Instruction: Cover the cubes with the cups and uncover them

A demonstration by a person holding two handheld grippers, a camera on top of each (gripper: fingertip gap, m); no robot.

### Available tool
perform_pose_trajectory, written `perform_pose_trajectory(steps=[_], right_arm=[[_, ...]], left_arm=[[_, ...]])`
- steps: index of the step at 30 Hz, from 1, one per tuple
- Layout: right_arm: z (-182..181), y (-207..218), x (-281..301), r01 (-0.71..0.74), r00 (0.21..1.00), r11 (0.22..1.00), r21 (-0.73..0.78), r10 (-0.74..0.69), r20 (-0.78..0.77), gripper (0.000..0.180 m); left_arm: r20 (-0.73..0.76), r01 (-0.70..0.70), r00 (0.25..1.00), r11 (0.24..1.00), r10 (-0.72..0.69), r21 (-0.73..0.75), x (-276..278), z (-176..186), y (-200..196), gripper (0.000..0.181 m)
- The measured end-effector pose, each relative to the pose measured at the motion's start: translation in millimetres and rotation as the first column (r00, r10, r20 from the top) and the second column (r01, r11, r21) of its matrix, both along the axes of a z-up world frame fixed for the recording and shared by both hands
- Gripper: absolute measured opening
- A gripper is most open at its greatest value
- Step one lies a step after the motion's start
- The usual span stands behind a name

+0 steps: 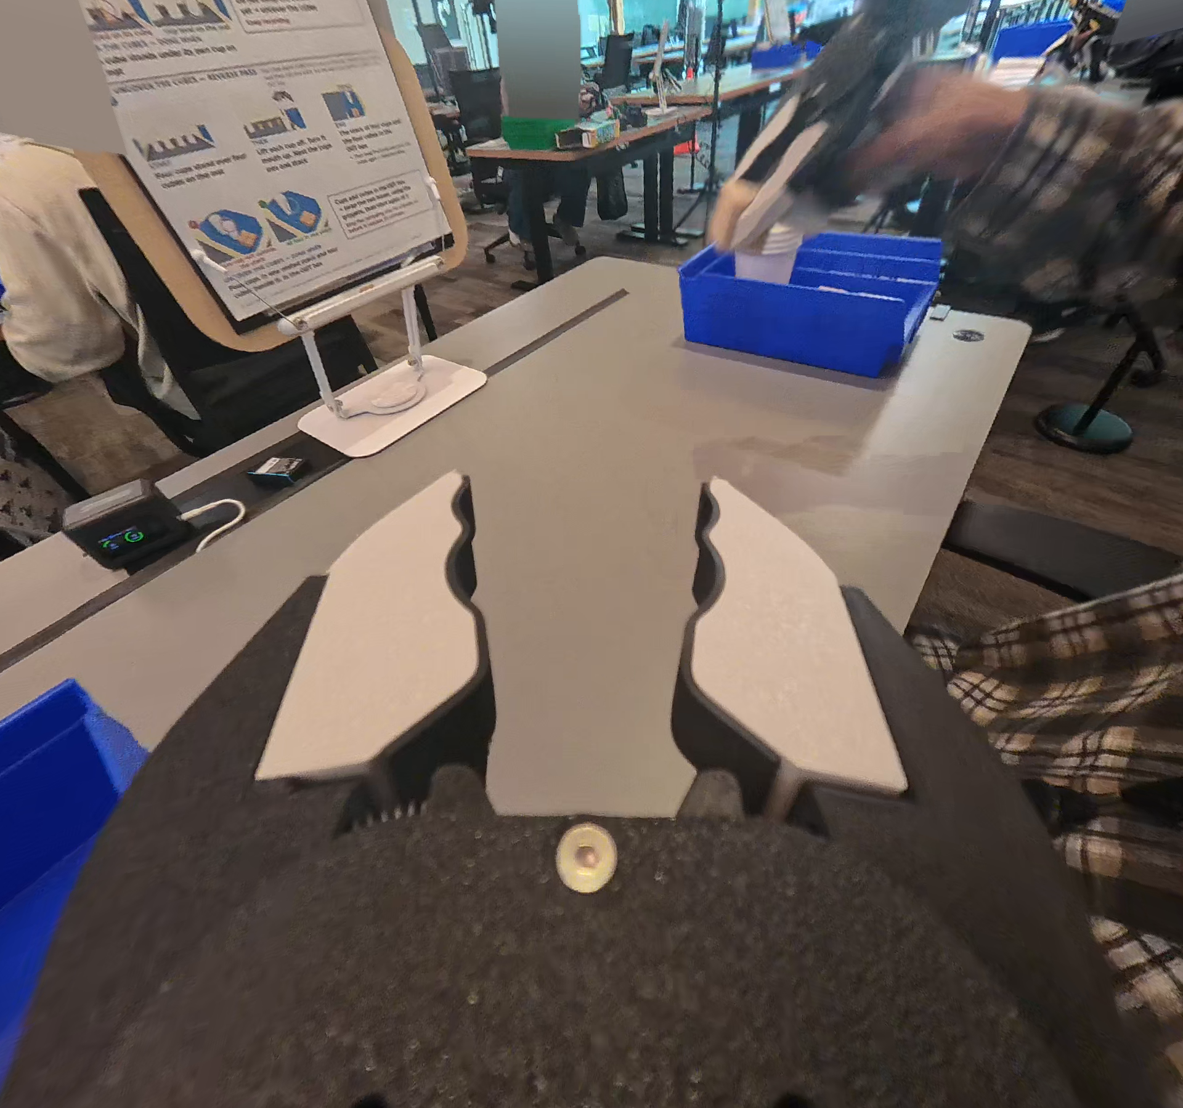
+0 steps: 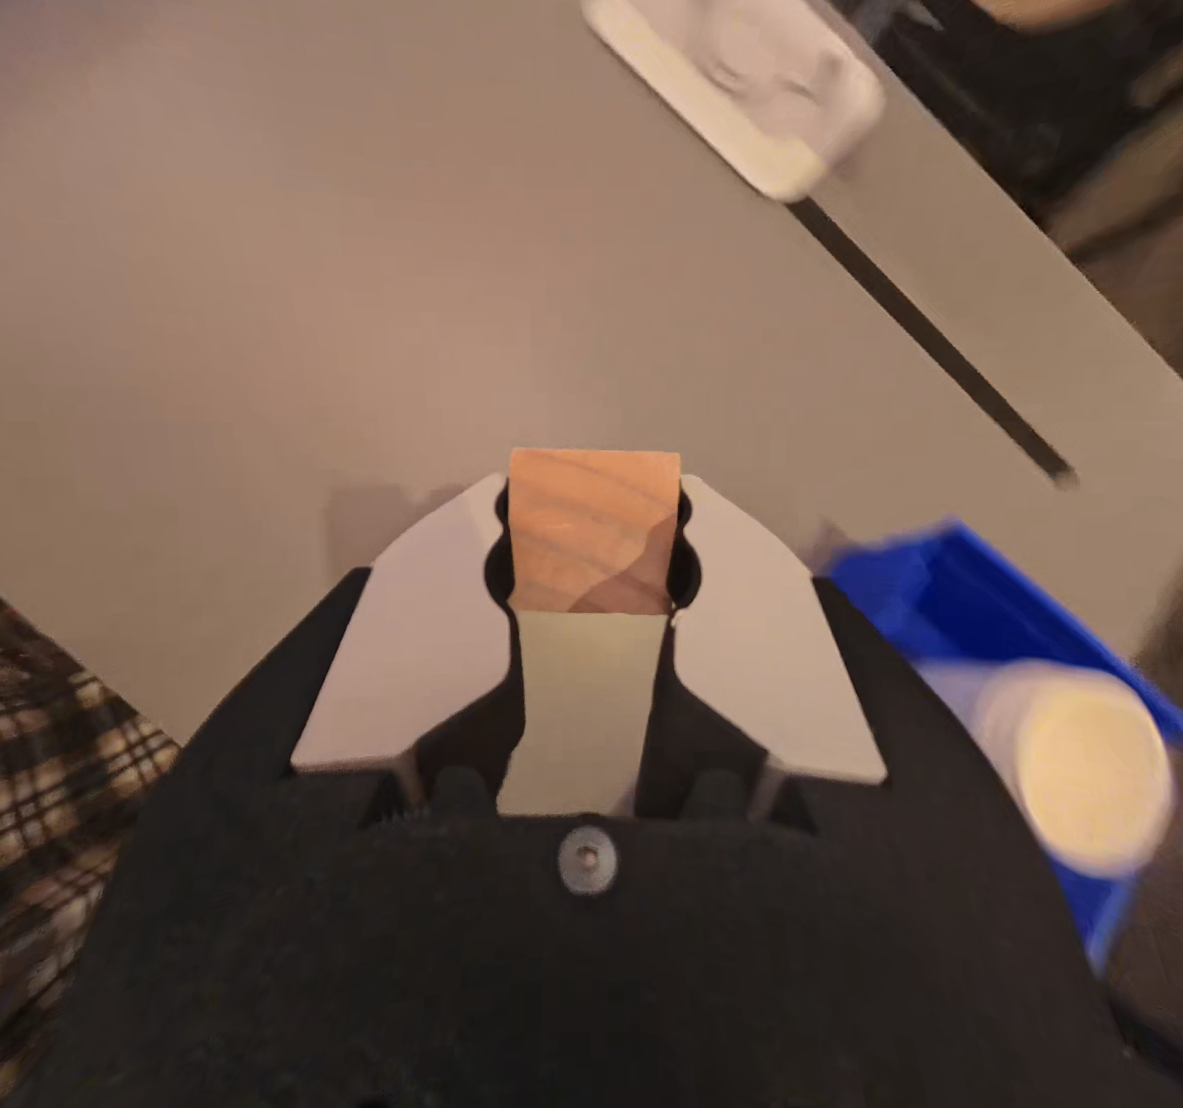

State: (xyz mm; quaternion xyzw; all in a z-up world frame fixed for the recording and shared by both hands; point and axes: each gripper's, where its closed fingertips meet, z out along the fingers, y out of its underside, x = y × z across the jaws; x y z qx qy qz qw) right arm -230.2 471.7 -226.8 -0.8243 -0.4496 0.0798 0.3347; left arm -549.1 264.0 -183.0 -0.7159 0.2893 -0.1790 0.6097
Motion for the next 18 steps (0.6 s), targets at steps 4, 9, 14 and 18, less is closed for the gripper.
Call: perform_pose_trajectory(steps=[4, 9, 14, 18], right_arm=[[-2.5, 3.6, 148.1, 0.31, 0.95, 0.95, -0.03, -0.311, -0.009, 0.045], [-73.1, -9.5, 240.1, 0.461, 0.886, 0.868, -0.184, -0.461, 0.044, 0.045], [-124.5, -6.7, 255.1, 0.489, 0.87, 0.826, -0.28, -0.484, 0.092, 0.045], [-150.3, -2.6, 261.2, 0.527, 0.849, 0.787, -0.319, -0.501, 0.167, 0.045]], left_arm=[[-0.042, 0.017, 0.999, 0.999, -0.018, -0.034, 16.1, -11.8, 7.8, 0.066], [-0.055, 0.034, 0.998, 0.998, -0.037, -0.047, 32.0, -17.2, 11.7, 0.066], [-0.078, 0.041, 0.996, 0.998, -0.046, -0.057, 38.9, -22.6, 11.1, 0.066], [-0.077, 0.043, 0.996, 0.997, -0.048, -0.067, 36.5, -25.3, 12.6, 0.066]])
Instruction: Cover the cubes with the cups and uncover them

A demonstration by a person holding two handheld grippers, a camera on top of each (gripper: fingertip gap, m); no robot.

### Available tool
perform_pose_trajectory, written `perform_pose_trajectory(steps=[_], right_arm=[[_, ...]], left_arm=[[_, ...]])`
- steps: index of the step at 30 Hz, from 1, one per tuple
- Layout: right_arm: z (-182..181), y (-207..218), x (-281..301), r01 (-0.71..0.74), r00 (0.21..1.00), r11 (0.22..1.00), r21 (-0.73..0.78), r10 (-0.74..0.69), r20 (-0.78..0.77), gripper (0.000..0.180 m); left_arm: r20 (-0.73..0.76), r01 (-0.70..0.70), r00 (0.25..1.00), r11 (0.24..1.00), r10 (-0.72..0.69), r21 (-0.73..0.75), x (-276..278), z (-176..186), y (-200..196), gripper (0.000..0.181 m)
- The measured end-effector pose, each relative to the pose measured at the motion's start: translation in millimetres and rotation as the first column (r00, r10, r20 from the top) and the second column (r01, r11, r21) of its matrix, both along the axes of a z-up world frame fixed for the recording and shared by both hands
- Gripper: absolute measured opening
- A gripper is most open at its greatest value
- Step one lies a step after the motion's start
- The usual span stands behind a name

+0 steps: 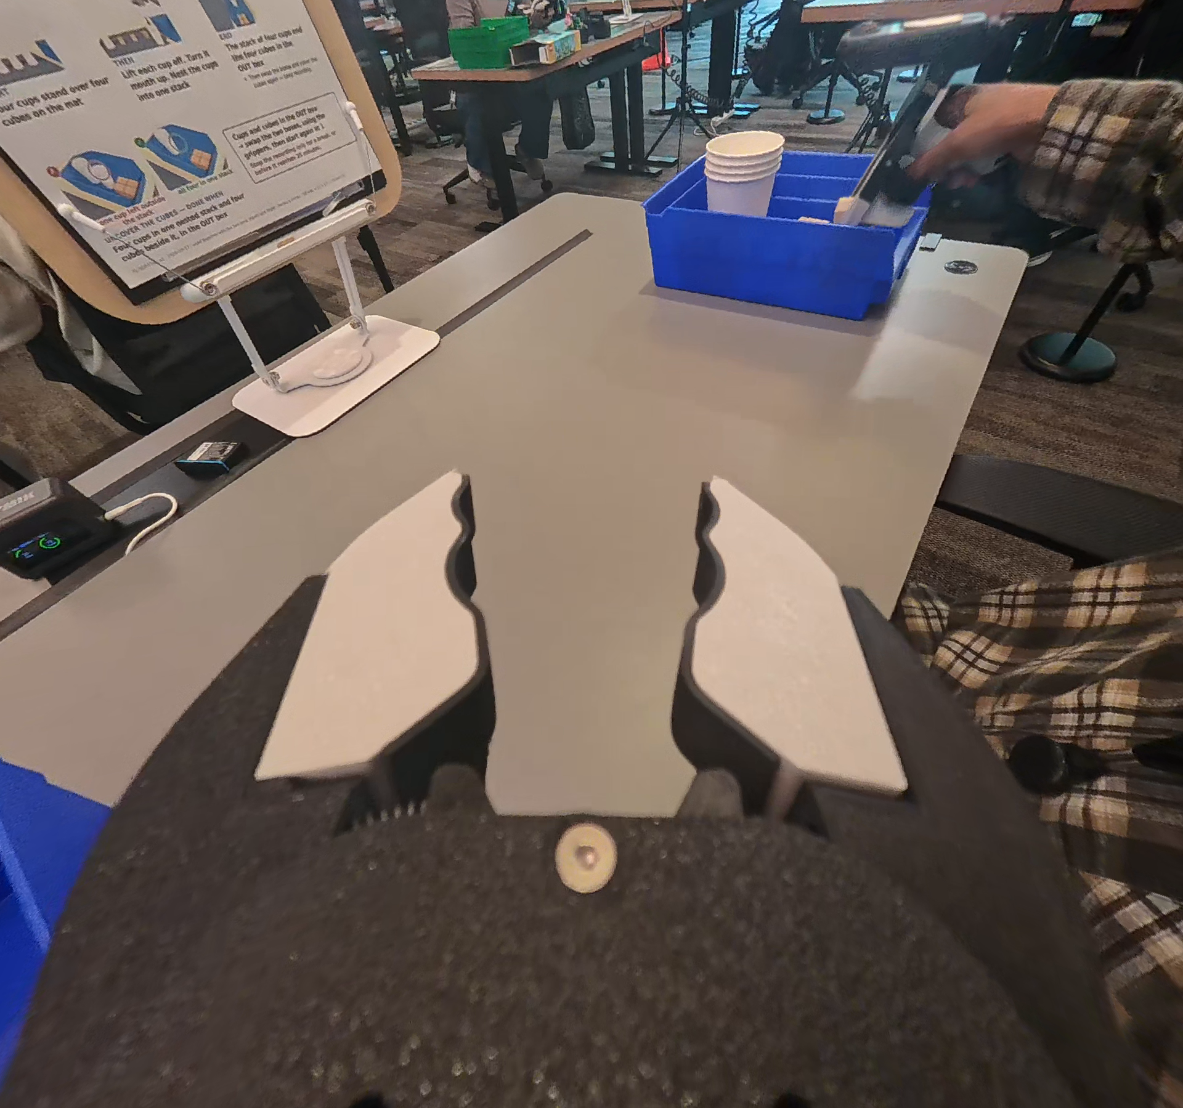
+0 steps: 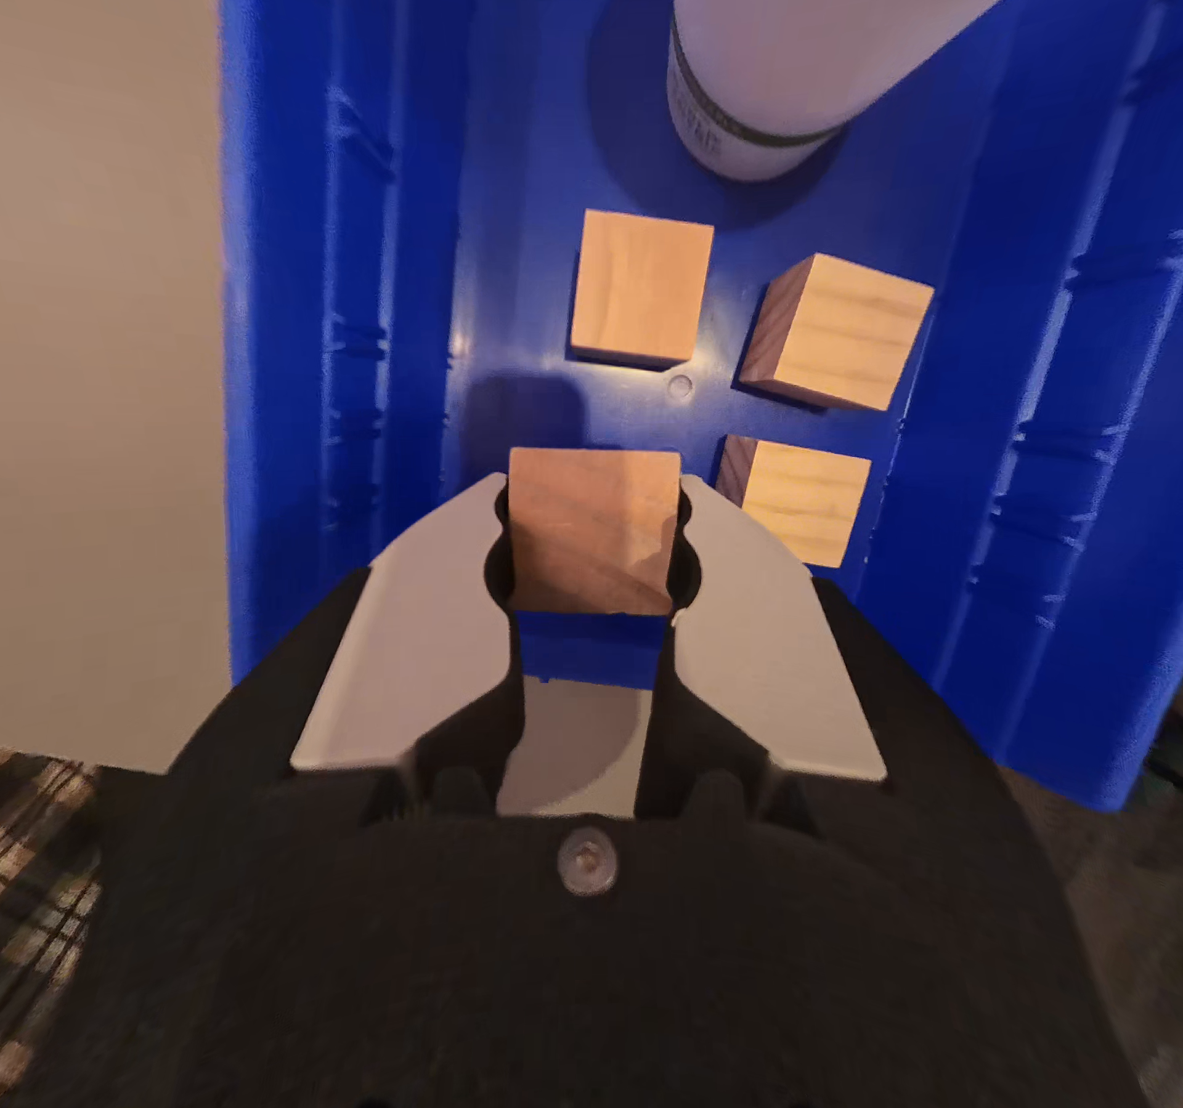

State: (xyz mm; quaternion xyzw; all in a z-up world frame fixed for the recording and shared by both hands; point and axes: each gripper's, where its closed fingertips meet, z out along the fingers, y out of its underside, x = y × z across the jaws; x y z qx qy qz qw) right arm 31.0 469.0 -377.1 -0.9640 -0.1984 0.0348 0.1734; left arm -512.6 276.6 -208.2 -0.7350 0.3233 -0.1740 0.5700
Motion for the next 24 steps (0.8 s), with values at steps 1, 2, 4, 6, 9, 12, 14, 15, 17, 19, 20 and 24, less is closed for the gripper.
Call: perform_pose_trajectory(steps=[1, 2, 4, 6, 9, 12, 14, 15, 17, 19, 20, 24], right_arm=[[-4.9, 0.8, 1.0, 0.011, 1.0, 1.0, -0.016, -0.011, 0.001, 0.045], [-8.9, 2.0, 1.3, 0.021, 1.0, 0.999, -0.026, -0.021, -0.004, 0.045], [-15.6, 3.0, 2.1, 0.038, 0.999, 0.998, -0.048, -0.038, -0.002, 0.045], [-20.9, 4.1, 1.5, 0.057, 0.998, 0.996, -0.064, -0.057, 0.0, 0.046], [-29.0, 5.5, 0.7, 0.081, 0.997, 0.993, -0.086, -0.08, 0.01, 0.046], [-37.9, 6.4, 0.7, 0.088, 0.996, 0.991, -0.104, -0.086, 0.028, 0.045], [-43.6, 7.0, 2.6, 0.094, 0.995, 0.989, -0.112, -0.089, 0.048, 0.045], [-46.5, 7.0, 3.2, 0.093, 0.995, 0.989, -0.116, -0.087, 0.055, 0.045], [-52.0, 5.5, 3.9, 0.092, 0.994, 0.987, -0.129, -0.084, 0.064, 0.046], [-54.9, 3.9, 5.5, 0.08, 0.994, 0.988, -0.132, -0.07, 0.078, 0.046], [-55.3, 2.2, 6.8, 0.072, 0.994, 0.988, -0.137, -0.06, 0.089, 0.051], [-33.3, -2.8, 6.6, 0.032, 0.998, 0.993, -0.117, -0.025, 0.061, 0.08]], left_arm=[[0.002, -0.001, 1.0, 1.0, 0.001, -0.002, -1.4, -0.3, 0.8, 0.066], [0.006, -0.001, 1.0, 1.0, 0.001, -0.004, -2.7, -0.5, 1.1, 0.066], [0.011, -0.003, 1.0, 1.0, 0.003, -0.004, -5.2, -0.1, 1.6, 0.066], [0.013, -0.006, 1.0, 1.0, 0.006, 0.0, -7.3, 1.1, 1.3, 0.066], [0.017, -0.01, 1.0, 1.0, 0.01, 0.009, -9.7, 3.7, 0.2, 0.066], [0.02, -0.013, 1.0, 1.0, 0.013, 0.012, -10.8, 5.0, -0.7, 0.066], [0.019, -0.012, 1.0, 1.0, 0.012, 0.012, -10.5, 4.9, -1.0, 0.066], [0.018, -0.012, 1.0, 1.0, 0.011, 0.011, -10.3, 4.7, -1.1, 0.066], [0.015, -0.01, 1.0, 1.0, 0.01, 0.011, -9.5, 4.4, -1.3, 0.066], [0.015, -0.009, 1.0, 1.0, 0.009, 0.011, -9.1, 4.2, -1.1, 0.066], [0.016, -0.009, 1.0, 1.0, 0.009, 0.01, -9.1, 4.1, -1.0, 0.066], [0.018, -0.011, 1.0, 1.0, 0.011, 0.006, -9.7, 2.9, 0.1, 0.066]])
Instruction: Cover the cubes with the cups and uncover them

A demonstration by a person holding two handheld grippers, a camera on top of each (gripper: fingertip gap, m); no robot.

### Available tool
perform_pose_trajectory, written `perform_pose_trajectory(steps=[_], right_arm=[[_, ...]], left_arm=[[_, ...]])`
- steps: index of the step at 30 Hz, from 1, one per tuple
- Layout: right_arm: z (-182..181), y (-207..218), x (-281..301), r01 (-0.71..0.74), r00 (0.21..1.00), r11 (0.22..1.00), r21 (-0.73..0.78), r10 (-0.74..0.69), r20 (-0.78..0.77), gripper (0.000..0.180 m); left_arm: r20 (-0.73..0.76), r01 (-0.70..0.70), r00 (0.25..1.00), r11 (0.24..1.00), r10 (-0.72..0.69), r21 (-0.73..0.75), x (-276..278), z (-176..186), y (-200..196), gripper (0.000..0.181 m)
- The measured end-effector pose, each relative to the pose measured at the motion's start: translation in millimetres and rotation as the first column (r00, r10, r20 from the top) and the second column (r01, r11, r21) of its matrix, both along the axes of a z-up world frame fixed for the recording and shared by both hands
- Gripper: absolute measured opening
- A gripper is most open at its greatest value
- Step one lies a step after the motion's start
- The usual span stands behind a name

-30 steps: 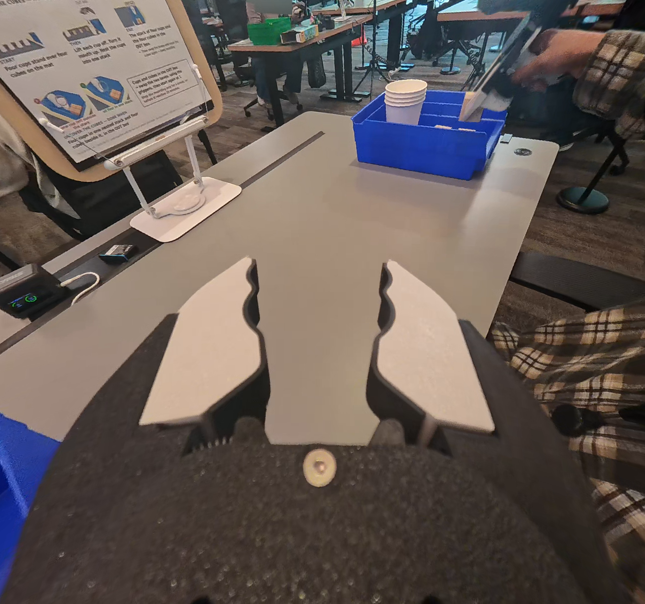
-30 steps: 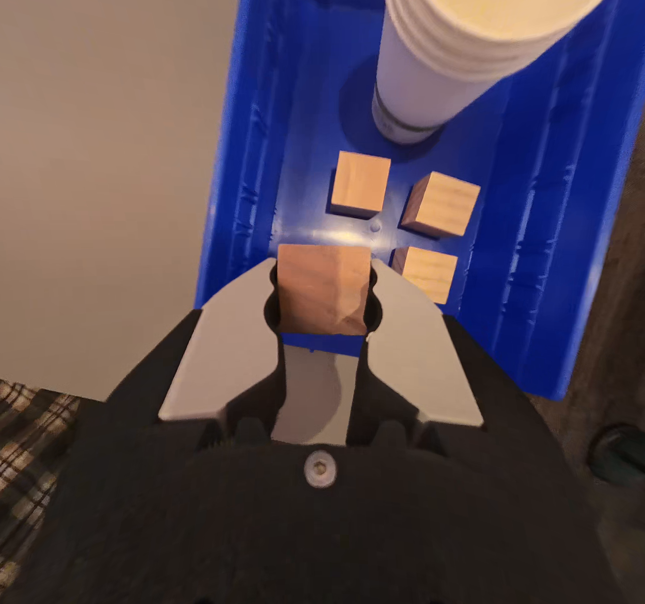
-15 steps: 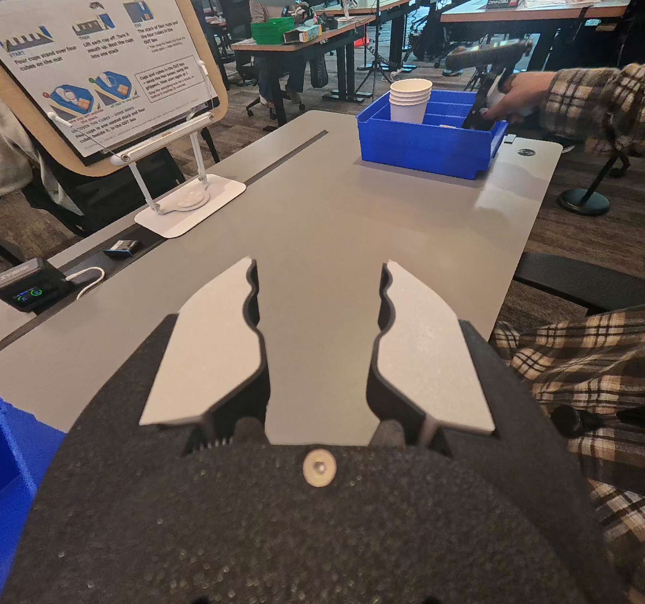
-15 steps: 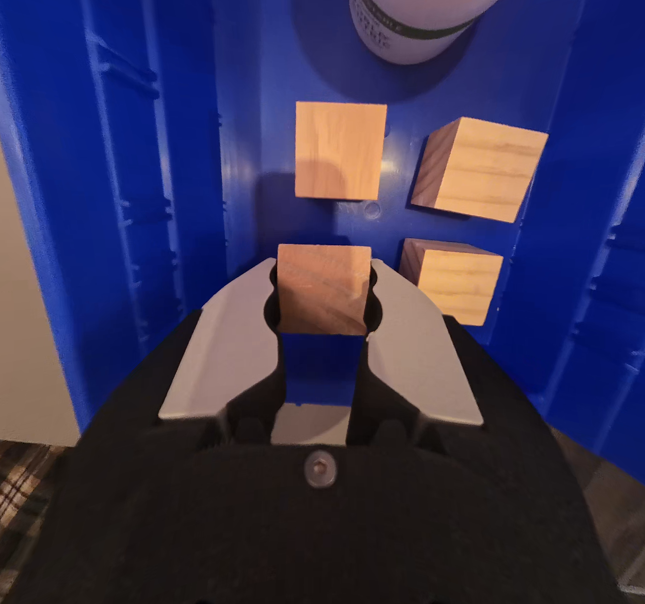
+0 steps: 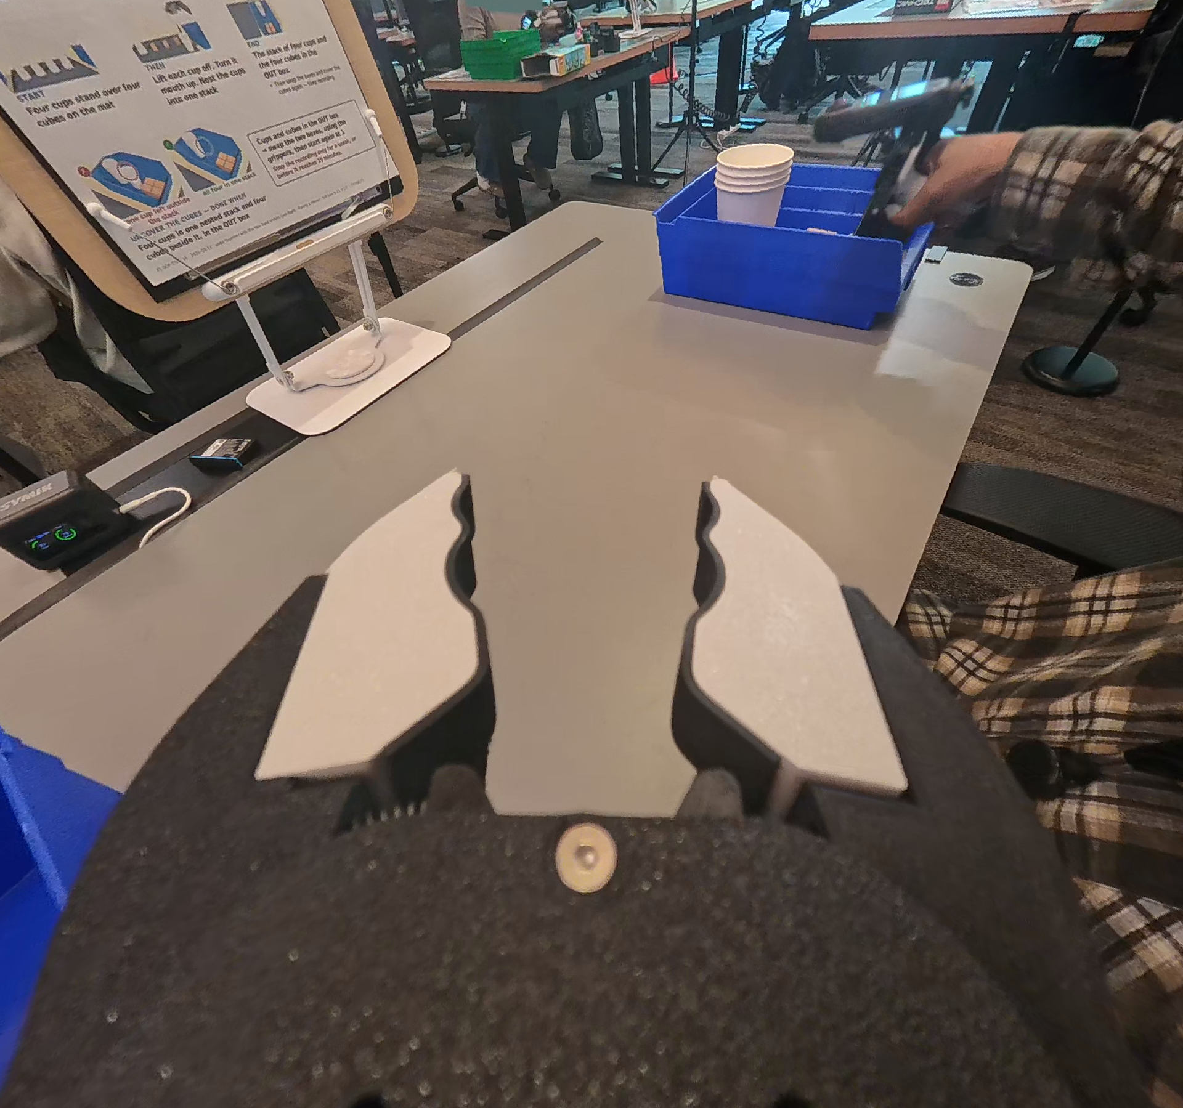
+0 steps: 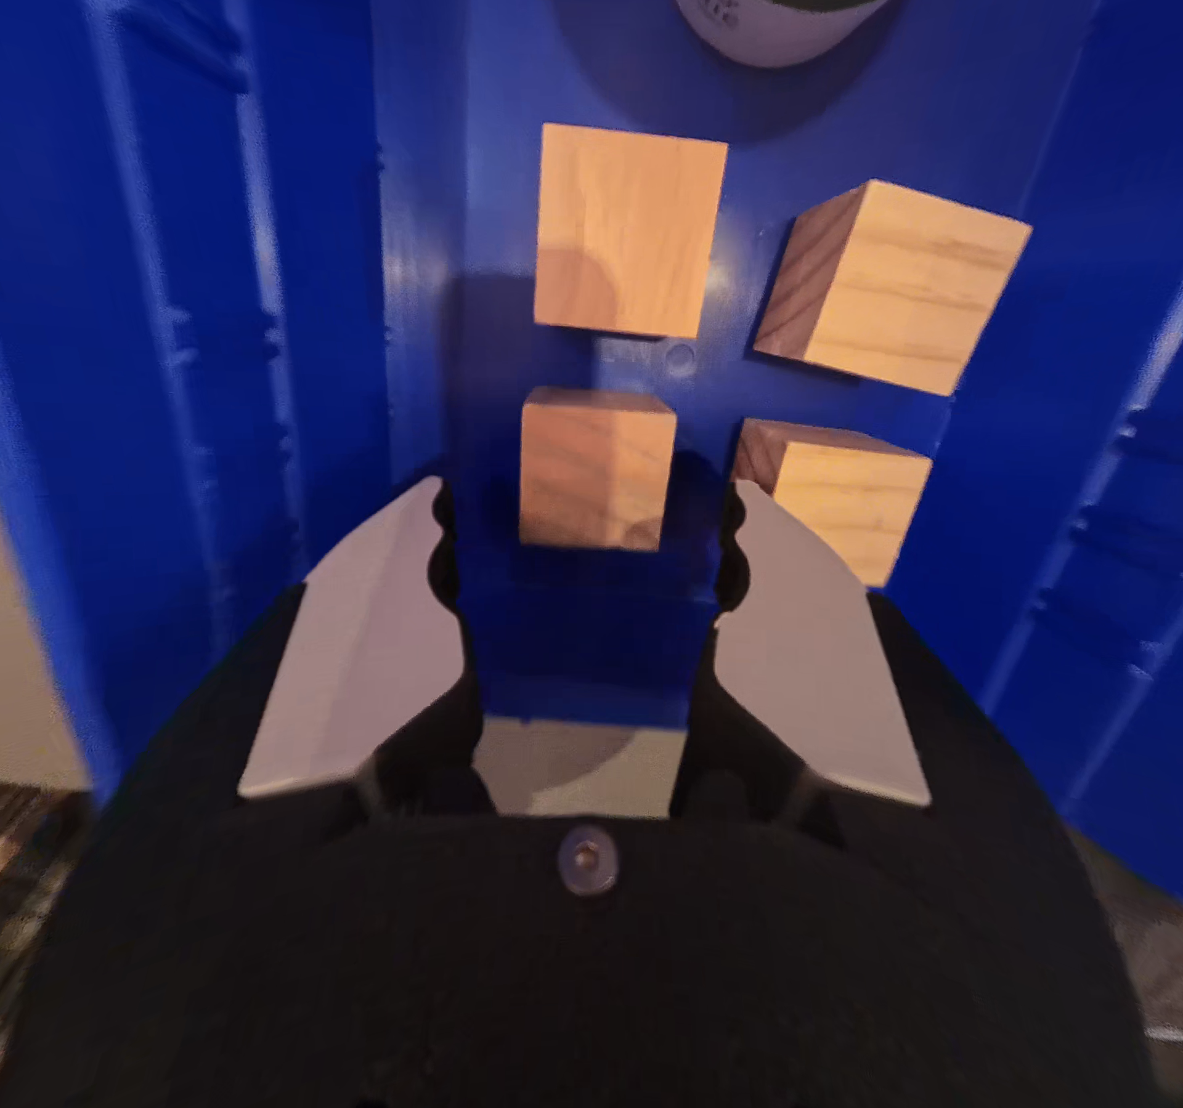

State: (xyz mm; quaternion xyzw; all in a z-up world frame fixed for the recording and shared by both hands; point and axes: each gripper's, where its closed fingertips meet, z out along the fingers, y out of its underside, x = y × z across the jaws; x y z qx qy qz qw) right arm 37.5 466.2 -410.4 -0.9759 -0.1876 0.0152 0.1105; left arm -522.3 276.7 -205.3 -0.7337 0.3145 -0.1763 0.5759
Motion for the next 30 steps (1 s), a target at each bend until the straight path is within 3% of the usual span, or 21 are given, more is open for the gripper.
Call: perform_pose_trajectory(steps=[6, 9, 12, 18, 30], right_arm=[[84.3, -9.7, 11.4, -0.033, 0.998, 0.994, 0.105, 0.037, -0.043, 0.092], [133.6, -0.5, 40.7, 0.025, 0.999, 0.977, 0.213, -0.016, -0.046, 0.088], [157.1, 9.3, 79.2, 0.095, 0.995, 0.966, 0.242, -0.088, -0.04, 0.089], [130.0, 26.9, 127.7, 0.176, 0.984, 0.978, 0.113, -0.171, -0.05, 0.086], [47.3, 44.8, 134.5, 0.154, 0.988, 0.984, -0.089, -0.156, -0.013, 0.076]], left_arm=[[0.009, -0.004, 1.0, 1.0, 0.004, -0.013, 1.8, -5.3, 7.1, 0.066], [0.008, 0.0, 1.0, 0.999, 0.0, -0.032, 7.5, -12.1, 11.8, 0.066], [-0.005, 0.009, 1.0, 0.998, -0.009, -0.062, 17.7, -21.1, 15.3, 0.066], [-0.044, 0.01, 0.999, 0.995, -0.014, -0.099, 36.7, -35.5, 19.9, 0.066], [-0.008, 0.019, 1.0, 0.987, -0.02, -0.16, 49.7, -49.1, 27.8, 0.066]])
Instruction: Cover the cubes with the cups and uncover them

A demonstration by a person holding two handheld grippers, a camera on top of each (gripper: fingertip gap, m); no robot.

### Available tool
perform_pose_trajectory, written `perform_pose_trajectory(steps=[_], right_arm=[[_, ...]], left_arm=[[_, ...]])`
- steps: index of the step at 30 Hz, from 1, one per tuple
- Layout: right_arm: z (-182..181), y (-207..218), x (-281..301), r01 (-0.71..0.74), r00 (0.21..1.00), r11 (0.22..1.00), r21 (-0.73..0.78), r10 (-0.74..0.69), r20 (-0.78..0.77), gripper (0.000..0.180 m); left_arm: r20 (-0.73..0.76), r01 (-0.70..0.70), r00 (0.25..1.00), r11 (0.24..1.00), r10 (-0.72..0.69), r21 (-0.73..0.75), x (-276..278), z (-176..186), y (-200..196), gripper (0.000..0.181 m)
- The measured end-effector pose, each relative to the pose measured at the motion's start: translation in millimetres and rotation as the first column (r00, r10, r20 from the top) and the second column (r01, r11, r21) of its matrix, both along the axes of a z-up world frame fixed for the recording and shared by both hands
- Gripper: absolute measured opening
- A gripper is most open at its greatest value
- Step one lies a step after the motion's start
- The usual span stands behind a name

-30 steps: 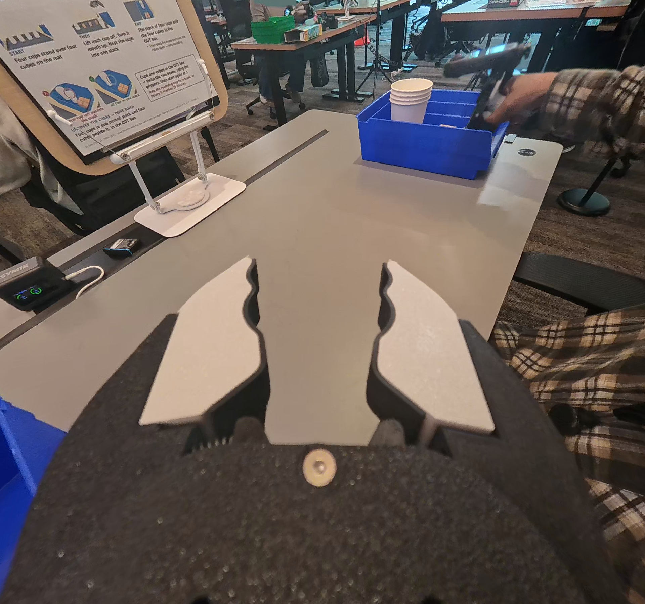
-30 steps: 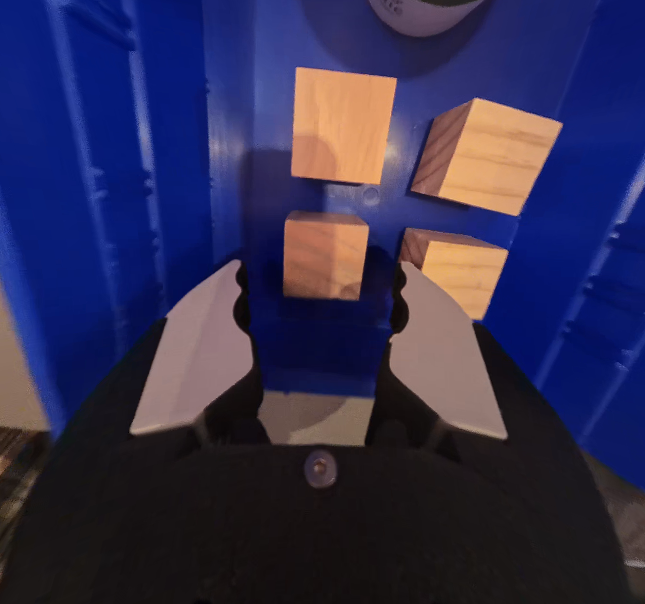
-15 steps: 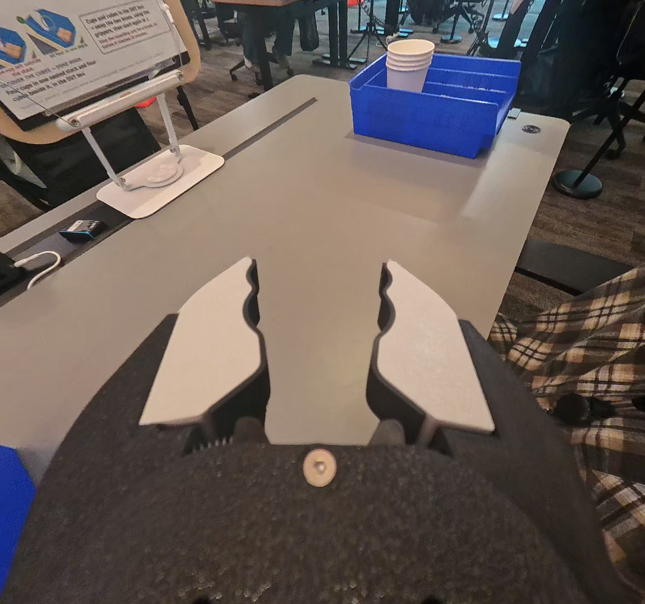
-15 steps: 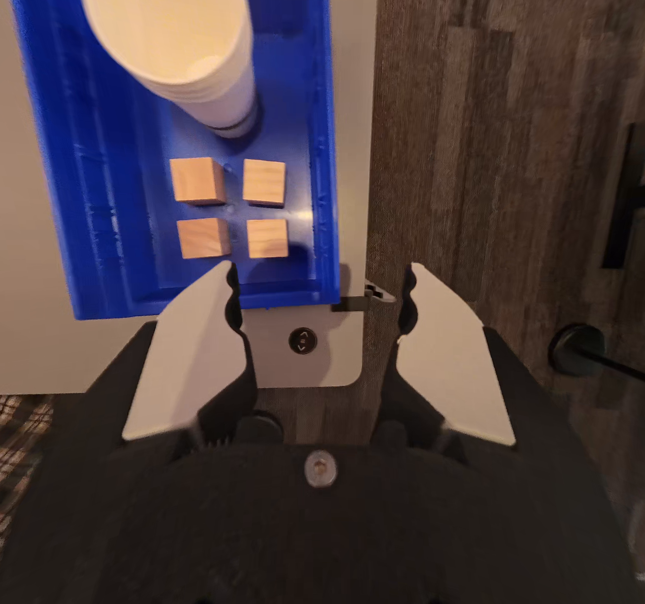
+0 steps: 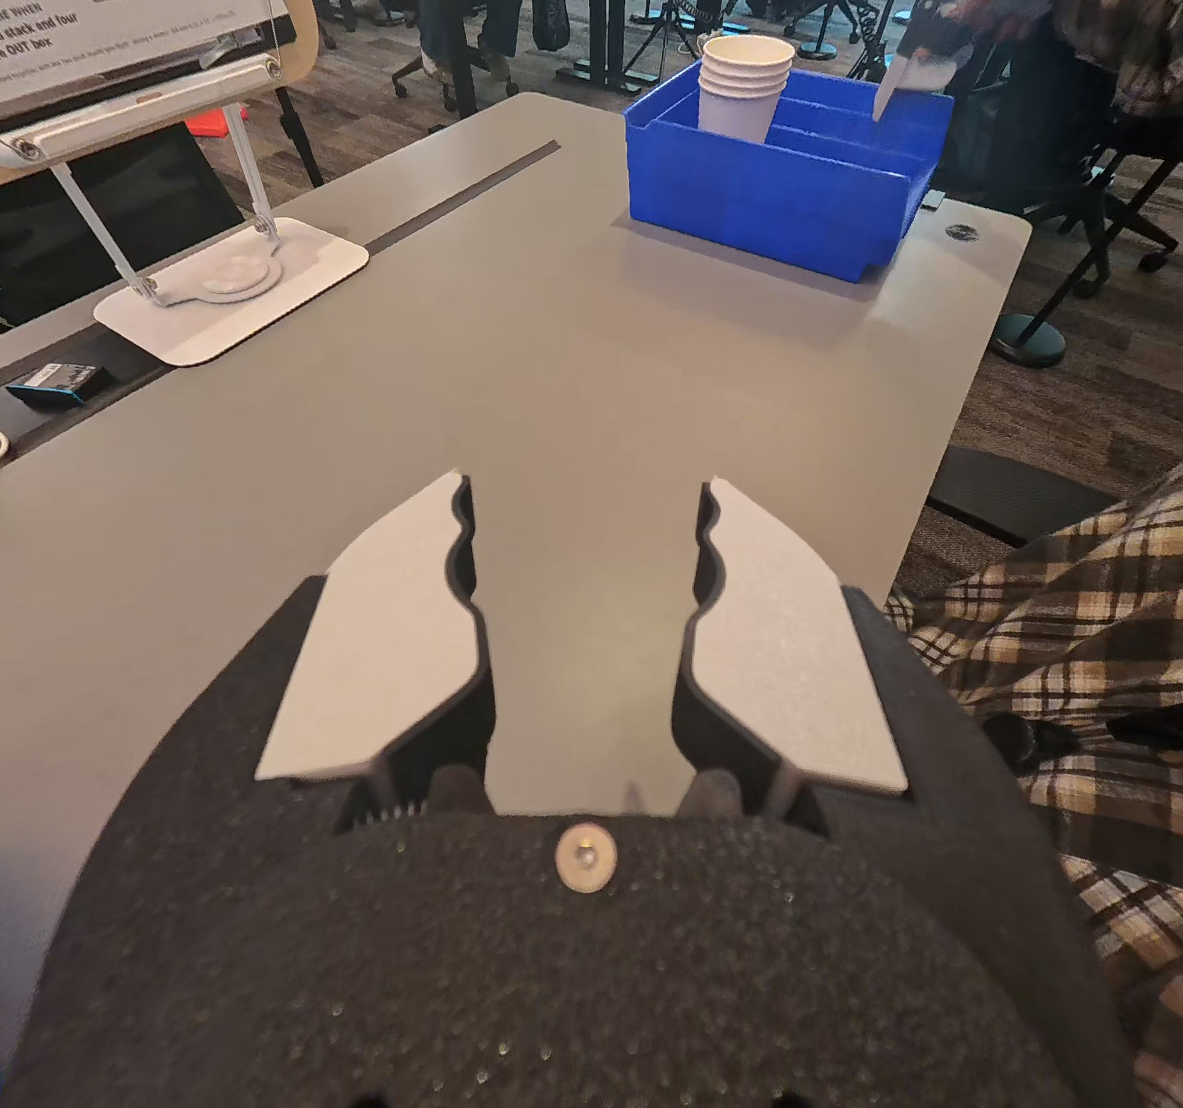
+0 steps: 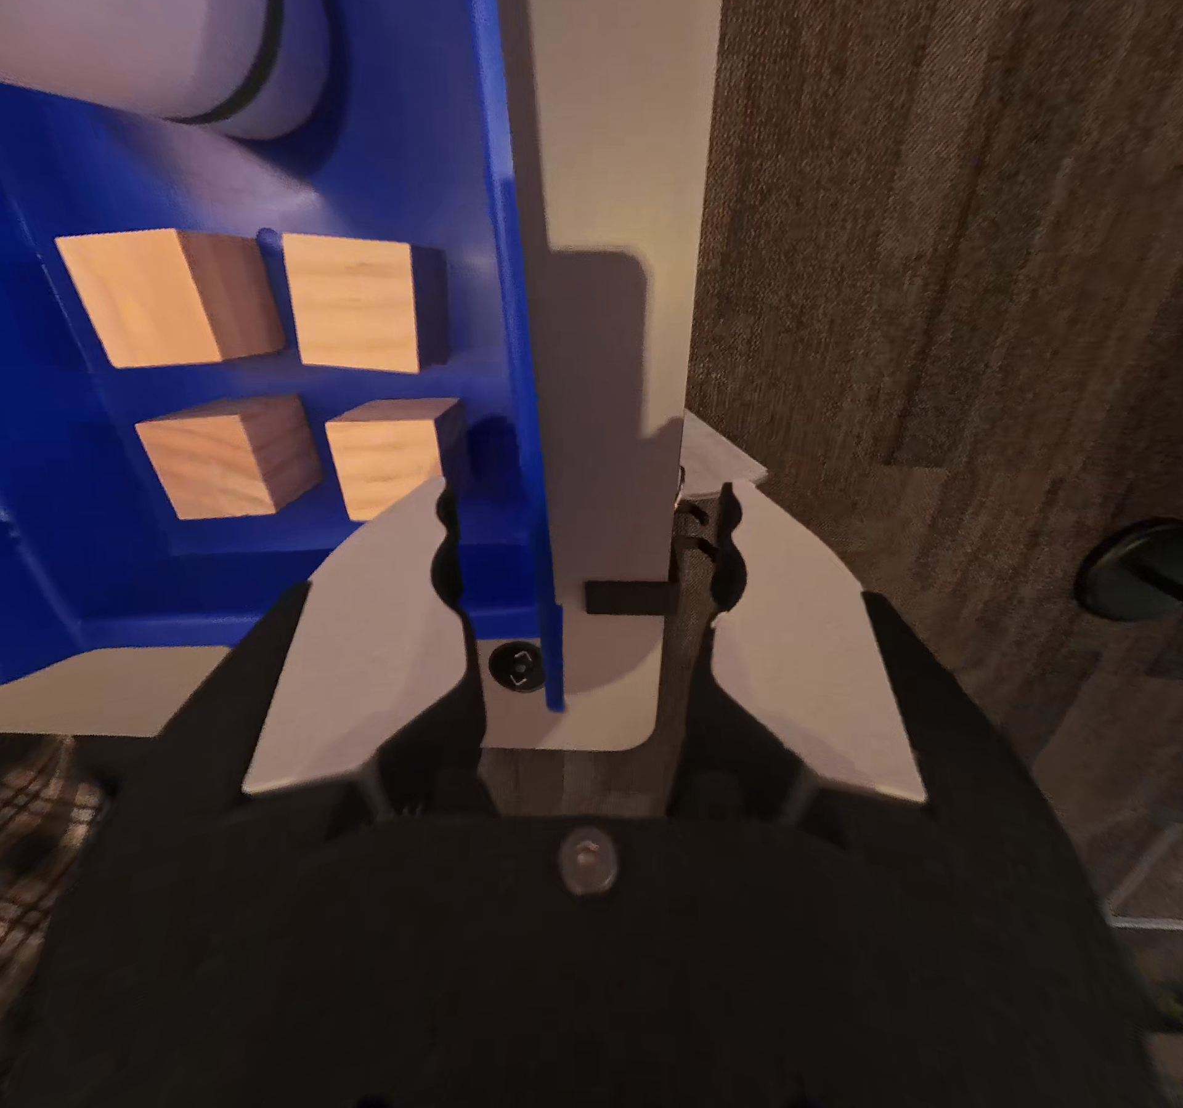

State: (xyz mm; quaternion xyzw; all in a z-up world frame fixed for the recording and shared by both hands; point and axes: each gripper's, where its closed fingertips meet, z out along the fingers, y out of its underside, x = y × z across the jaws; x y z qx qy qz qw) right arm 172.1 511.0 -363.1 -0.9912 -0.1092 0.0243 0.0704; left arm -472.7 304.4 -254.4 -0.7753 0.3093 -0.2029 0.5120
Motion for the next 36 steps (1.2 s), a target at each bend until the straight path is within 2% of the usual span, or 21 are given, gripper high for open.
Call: perform_pose_trajectory(steps=[3, 4, 6, 7, 10, 20, 36], right_arm=[[-14.4, 3.8, -10.6, 0.006, 0.999, 0.999, -0.034, -0.008, -0.051, 0.065], [-17.5, 5.7, -17.5, 0.006, 0.996, 0.999, -0.04, -0.01, -0.085, 0.052], [-22.1, 11.1, -31.1, 0.013, 0.989, 0.999, -0.045, -0.019, -0.145, 0.016], [-25.6, 13.8, -27.4, 0.009, 0.996, 0.999, -0.043, -0.013, -0.092, 0.006], [-28.2, 17.1, -32.8, -0.078, 0.997, 0.996, -0.031, 0.078, -0.005, 0.005], [-27.5, 15.4, -117.5, -0.165, 0.986, 0.986, 0.004, 0.165, -0.035, 0.006], [-26.0, -19.0, -335.8, -0.293, 0.952, 0.956, 0.009, 0.293, -0.091, 0.007]], left_arm=[[-0.004, -0.001, 1.0, 1.0, 0.001, 0.0, -0.8, 1.0, 1.1, 0.066], [-0.005, 0.001, 1.0, 1.0, -0.001, 0.001, -0.9, 1.8, 1.3, 0.066], [-0.007, 0.004, 1.0, 1.0, -0.004, 0.007, -0.9, 3.4, 2.0, 0.066], [-0.008, 0.007, 1.0, 1.0, -0.007, 0.012, -0.7, 4.0, 2.5, 0.066], [-0.013, 0.021, 1.0, 1.0, -0.021, 0.02, 1.1, 3.7, 3.4, 0.066], [0.015, 0.03, 0.999, 0.997, -0.031, 0.066, -15.3, 19.3, -11.7, 0.066], [0.118, -0.116, 0.989, 0.968, 0.091, 0.224, -85.7, 82.3, -67.3, 0.066]])
